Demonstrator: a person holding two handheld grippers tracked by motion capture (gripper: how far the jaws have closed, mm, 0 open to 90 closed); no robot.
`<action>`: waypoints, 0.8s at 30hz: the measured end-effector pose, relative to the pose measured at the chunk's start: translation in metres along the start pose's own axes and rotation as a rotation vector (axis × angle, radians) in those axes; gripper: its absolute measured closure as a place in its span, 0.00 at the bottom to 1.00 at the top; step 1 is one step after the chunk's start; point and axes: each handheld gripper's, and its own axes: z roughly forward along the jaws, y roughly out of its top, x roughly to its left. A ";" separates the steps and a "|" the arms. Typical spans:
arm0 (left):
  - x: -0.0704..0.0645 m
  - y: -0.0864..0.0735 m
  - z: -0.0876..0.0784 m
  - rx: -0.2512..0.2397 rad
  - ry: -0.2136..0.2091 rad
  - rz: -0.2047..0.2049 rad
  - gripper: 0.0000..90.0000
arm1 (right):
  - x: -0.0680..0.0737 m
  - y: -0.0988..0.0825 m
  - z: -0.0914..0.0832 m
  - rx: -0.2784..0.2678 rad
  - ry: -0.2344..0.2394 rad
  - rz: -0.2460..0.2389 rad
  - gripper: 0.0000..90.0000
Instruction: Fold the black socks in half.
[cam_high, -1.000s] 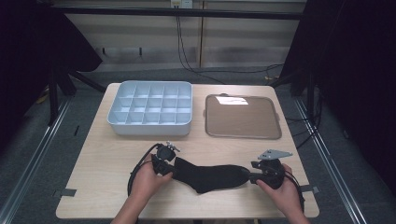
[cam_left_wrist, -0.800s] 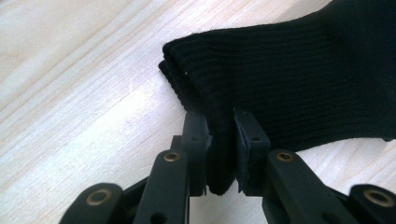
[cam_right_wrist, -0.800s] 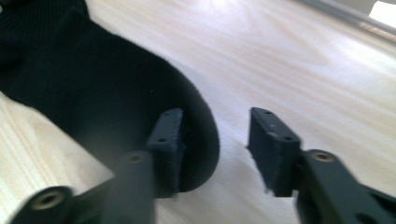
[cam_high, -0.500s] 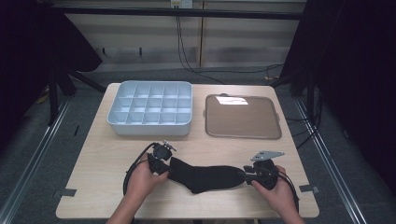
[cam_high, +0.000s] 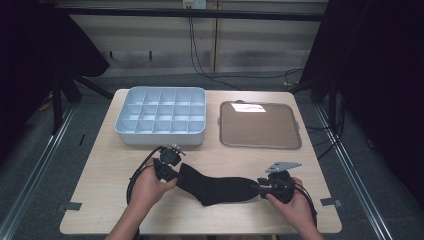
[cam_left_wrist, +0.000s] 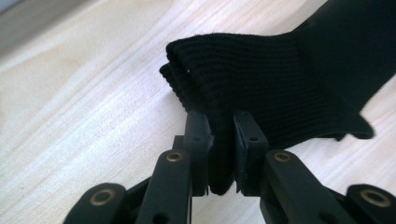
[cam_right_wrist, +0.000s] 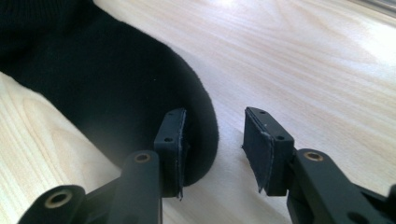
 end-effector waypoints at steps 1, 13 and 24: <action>0.000 0.000 0.000 0.000 0.000 0.000 0.87 | 0.000 0.000 0.000 0.000 0.000 0.000 0.66; -0.001 0.012 -0.022 -0.003 0.008 0.025 0.87 | 0.005 0.003 0.006 0.016 0.008 -0.003 0.65; 0.004 0.008 -0.026 0.006 0.027 0.015 0.87 | 0.007 0.010 -0.006 -0.005 0.030 -0.012 0.72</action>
